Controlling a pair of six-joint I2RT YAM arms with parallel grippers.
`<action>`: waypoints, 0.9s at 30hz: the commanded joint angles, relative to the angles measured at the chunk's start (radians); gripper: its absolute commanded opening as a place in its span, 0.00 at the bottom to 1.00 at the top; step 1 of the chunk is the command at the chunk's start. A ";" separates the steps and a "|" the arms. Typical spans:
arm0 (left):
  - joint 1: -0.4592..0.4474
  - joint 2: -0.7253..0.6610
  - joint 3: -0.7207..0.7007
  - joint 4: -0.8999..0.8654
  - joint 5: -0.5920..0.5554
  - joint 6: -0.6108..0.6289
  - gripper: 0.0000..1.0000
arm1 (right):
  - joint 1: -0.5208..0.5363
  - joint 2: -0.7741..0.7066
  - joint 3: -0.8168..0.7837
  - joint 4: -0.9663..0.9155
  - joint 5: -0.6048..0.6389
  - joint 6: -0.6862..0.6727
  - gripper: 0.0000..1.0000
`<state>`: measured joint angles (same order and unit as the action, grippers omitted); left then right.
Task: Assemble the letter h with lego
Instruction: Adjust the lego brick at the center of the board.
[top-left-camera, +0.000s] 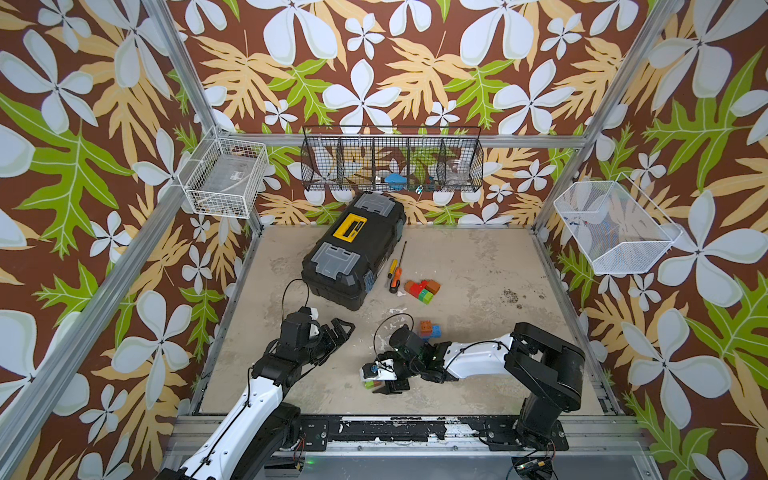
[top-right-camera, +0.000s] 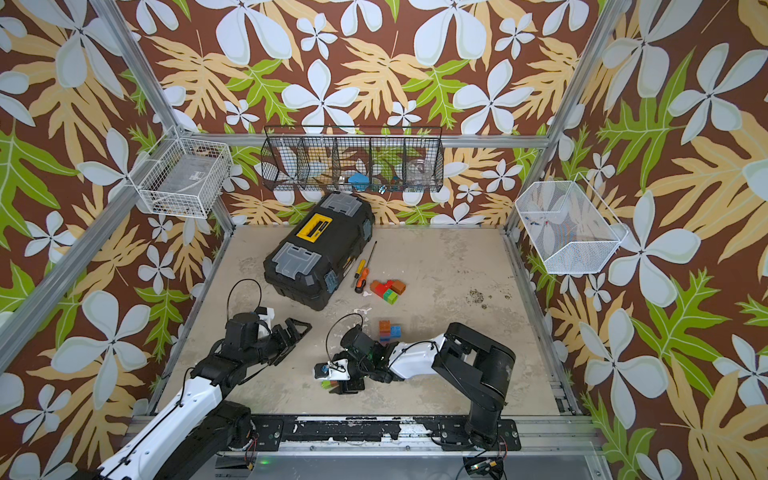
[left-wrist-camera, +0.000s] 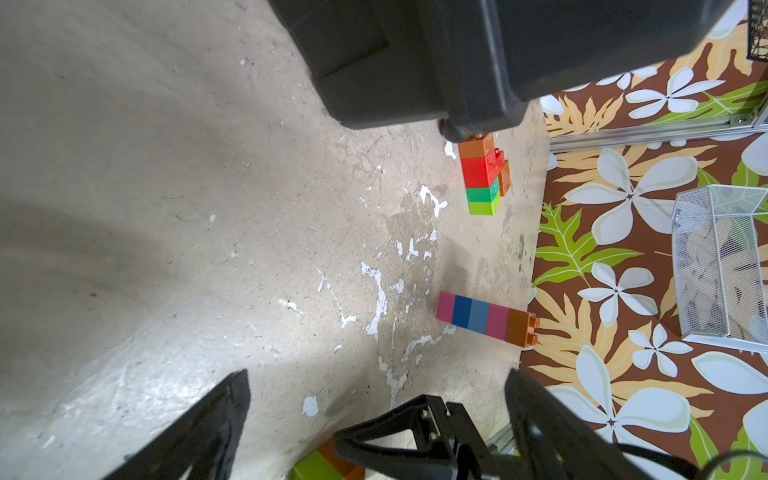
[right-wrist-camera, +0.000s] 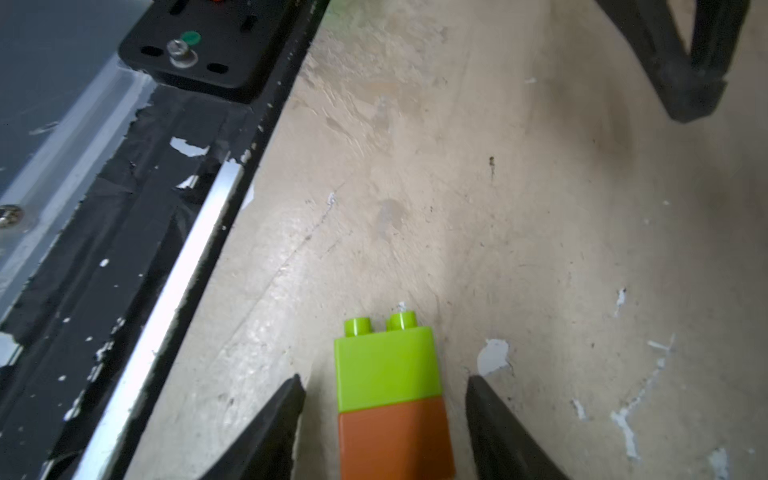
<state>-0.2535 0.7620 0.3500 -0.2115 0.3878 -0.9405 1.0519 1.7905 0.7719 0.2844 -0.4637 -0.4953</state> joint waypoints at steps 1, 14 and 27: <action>0.003 -0.007 -0.036 0.037 0.053 0.006 1.00 | -0.008 0.004 0.006 0.046 -0.009 0.054 0.45; -0.035 -0.063 -0.211 0.348 0.425 -0.007 0.90 | -0.052 -0.238 -0.241 0.394 -0.032 0.217 0.26; -0.209 -0.053 -0.193 0.466 0.453 0.023 0.75 | -0.095 -0.398 -0.339 0.467 -0.030 0.267 0.26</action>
<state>-0.4530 0.6922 0.1543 0.2085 0.8185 -0.9337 0.9524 1.4044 0.4255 0.7132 -0.4721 -0.2478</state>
